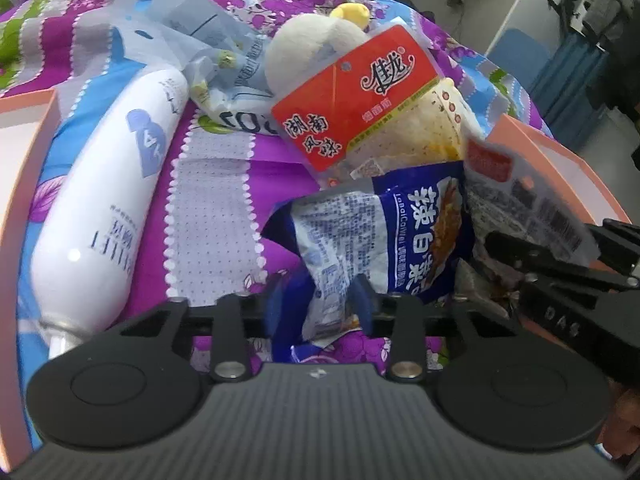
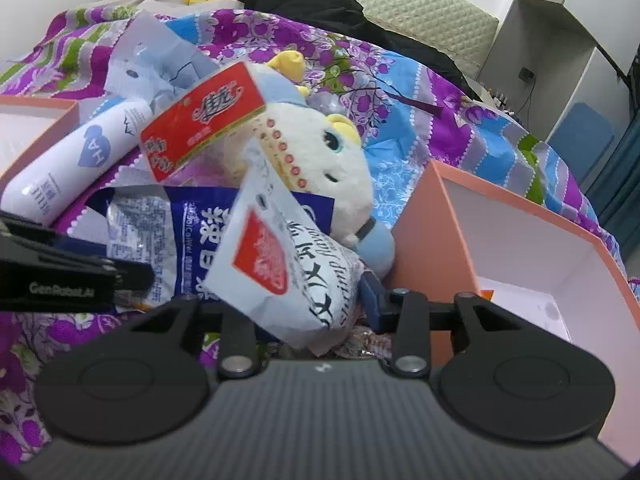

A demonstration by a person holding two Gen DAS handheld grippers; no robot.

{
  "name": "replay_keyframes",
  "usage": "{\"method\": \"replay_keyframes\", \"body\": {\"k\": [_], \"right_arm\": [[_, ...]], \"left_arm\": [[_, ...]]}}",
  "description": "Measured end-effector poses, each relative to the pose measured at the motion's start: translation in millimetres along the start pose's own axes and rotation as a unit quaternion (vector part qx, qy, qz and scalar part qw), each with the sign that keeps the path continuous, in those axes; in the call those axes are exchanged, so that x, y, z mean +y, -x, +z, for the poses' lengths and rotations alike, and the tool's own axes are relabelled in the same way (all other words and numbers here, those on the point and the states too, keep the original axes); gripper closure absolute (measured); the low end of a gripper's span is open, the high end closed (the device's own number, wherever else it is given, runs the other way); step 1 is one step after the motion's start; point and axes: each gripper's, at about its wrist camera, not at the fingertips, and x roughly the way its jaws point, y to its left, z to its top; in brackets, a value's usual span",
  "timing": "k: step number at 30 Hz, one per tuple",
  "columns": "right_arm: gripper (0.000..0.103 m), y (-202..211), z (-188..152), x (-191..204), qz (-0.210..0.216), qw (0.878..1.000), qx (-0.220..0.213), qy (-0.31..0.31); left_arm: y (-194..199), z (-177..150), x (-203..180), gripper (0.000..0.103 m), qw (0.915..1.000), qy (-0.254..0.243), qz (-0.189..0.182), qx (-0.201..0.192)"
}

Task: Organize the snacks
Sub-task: 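Grasp the blue cabbage bag with the left gripper while the right grasps the white bag, then lift and carry both bags over the pink box with both grippers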

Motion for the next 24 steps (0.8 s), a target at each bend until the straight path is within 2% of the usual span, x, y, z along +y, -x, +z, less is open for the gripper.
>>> {"method": "replay_keyframes", "body": {"k": [2,7,12,15,24], "right_arm": [[0.067,4,0,-4,0.002,1.0,-0.001,-0.004],[0.071,22,0,-11,0.017,1.0,-0.006,-0.013],[0.072,47,-1,-16,0.03,0.999,-0.017,-0.024],[0.073,61,-3,-21,0.039,0.998,-0.021,-0.038],[0.074,111,-14,-37,0.073,0.994,-0.029,-0.08]], "left_arm": [[6,-1,-1,0.078,0.9999,0.011,-0.005,-0.003],[27,-3,-17,0.086,0.9998,0.007,0.003,-0.018],[50,-7,-42,0.087,0.999,-0.023,0.032,-0.023],[66,-11,-58,0.088,0.9974,-0.031,0.062,-0.019],[118,-35,-86,0.088,0.9955,-0.014,0.091,-0.023]]}}
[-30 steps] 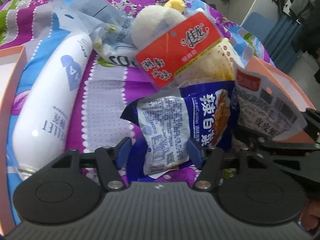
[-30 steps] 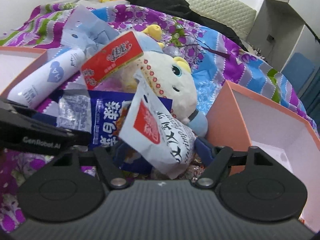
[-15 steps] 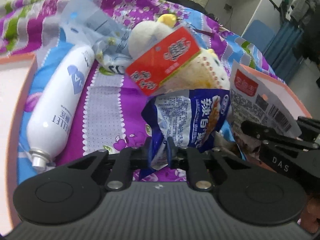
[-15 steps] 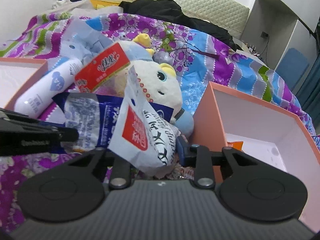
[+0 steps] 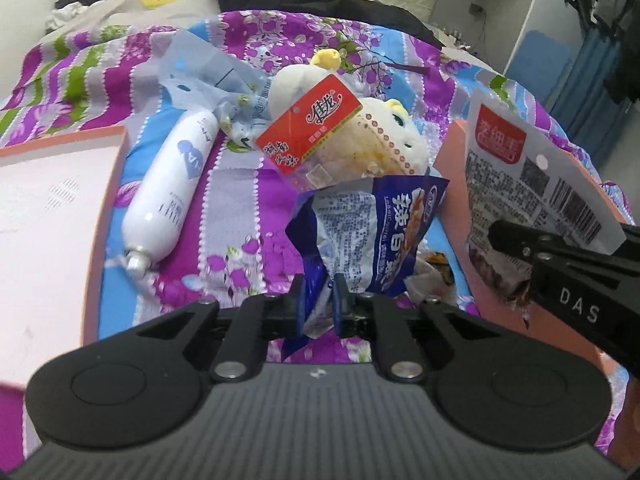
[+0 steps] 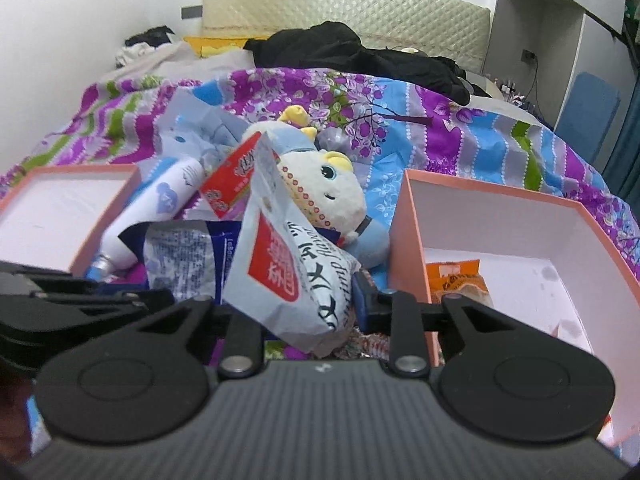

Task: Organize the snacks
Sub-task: 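Lift and carry both bags over the pink box with both grippers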

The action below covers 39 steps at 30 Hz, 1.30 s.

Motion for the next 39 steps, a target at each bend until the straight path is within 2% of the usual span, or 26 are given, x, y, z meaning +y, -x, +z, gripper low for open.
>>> {"method": "replay_keyframes", "body": {"k": [12,21,28,33,39], "right_arm": [[0.074,79,-31,-15,0.04,0.997,0.002,-0.061],[0.074,125,-76,-23,0.063,0.994,0.024,-0.085],[0.074,146,-108,-34,0.06,0.993,0.045,-0.088],[0.074,154,-112,-45,0.05,0.993,0.04,-0.102],[0.074,170,-88,-72,0.032,0.991,-0.008,-0.128]], "left_arm": [[81,-48,-7,0.088,0.9987,0.038,0.031,-0.013],[131,-96,-9,0.088,0.996,0.077,0.046,-0.002],[154,-123,-19,0.088,0.9951,0.088,0.045,0.001],[158,-120,-28,0.088,0.9952,0.091,0.036,0.0],[172,-87,-49,0.088,0.9968,0.074,0.004,-0.029]]}}
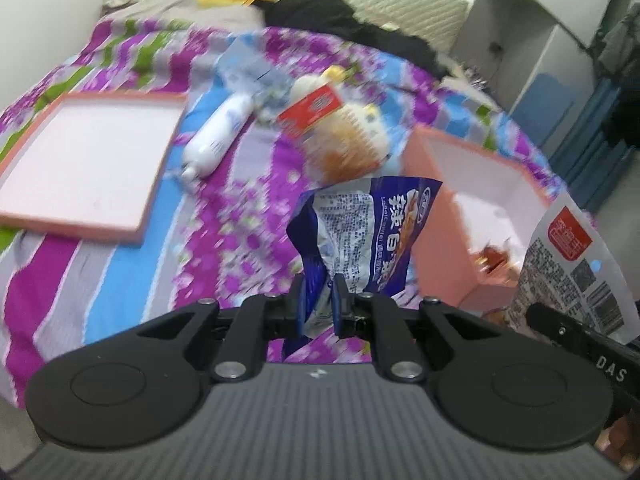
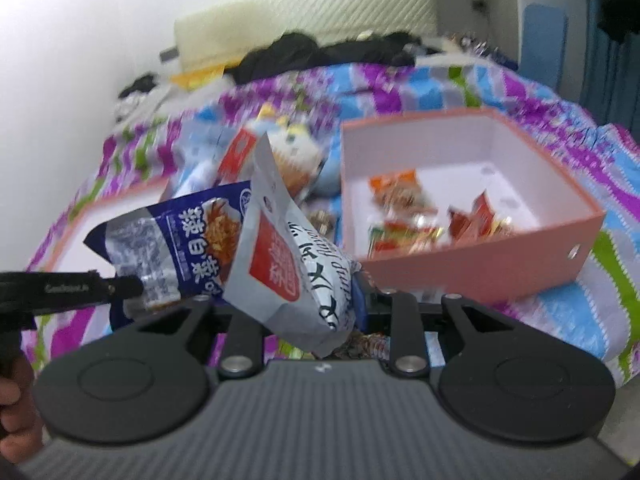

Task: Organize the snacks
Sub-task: 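Lift and carry both bags over the pink box with both grippers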

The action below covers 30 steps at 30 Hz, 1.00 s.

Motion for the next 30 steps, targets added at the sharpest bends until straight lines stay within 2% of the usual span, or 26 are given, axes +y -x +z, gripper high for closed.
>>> {"method": "replay_keyframes", "body": {"k": [9,17,21,24,30], "right_arm": [[0.074,16,59,-32,-0.023,0.997,-0.073,-0.013],[0.074,13,110,-72,-0.05,0.993,-0.109,-0.02],[0.074,0,124,-98,-0.059,0.993,-0.101,-0.031],[0.074,-18,128,-116,-0.073,0.993,-0.085,-0.036],[0.074,-72,127,-152,-0.09,0.995,-0.022,-0.042]], "left_arm": [[13,73,-65,0.088,0.9954,-0.038,-0.06,-0.065],[0,122,-126,0.088,0.9894,-0.068,-0.099,-0.082],[-17,132,-154,0.088,0.9876,-0.085,-0.112,-0.071],[-41,136,-179,0.088,0.986,-0.105,-0.121,-0.048],[-109,138,-224,0.088,0.984,-0.136,-0.115,0.006]]}}
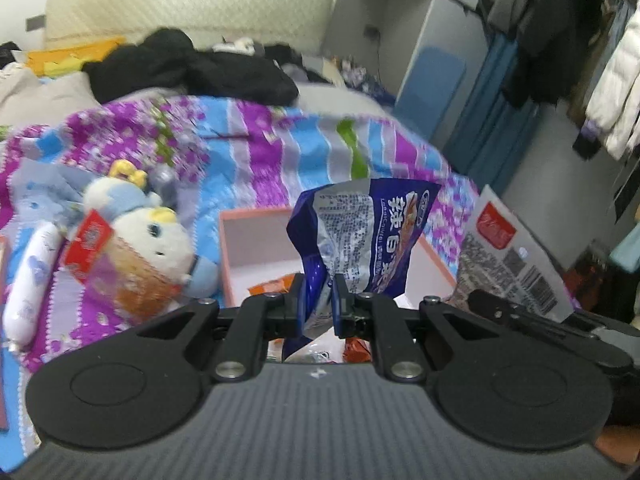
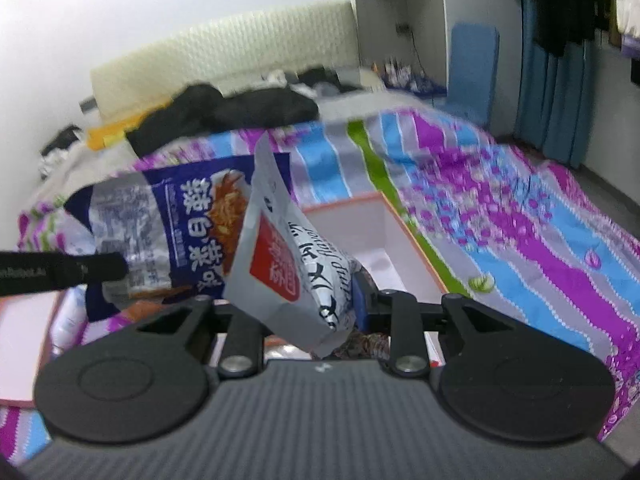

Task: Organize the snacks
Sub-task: 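Lift and carry both bags over the pink box with both grippers, then open both grippers to drop the bags into the pink box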

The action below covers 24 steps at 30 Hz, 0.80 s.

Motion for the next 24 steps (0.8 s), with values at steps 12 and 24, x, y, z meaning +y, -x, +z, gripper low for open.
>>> {"method": "replay_keyframes", "body": {"k": [12,24], "right_arm": [[0.072,-70,-21,-20,-0.006,0.994,0.11,-0.005],[0.046,-48,-14,-24,-0.004,0.996,0.091,-0.022]], "left_arm": [[-95,13,-7,0.088,0.9939,-0.029,0.014,0.106],[-63,17,-6,0.048,0.9949,-0.033,0.005,0.095]]}}
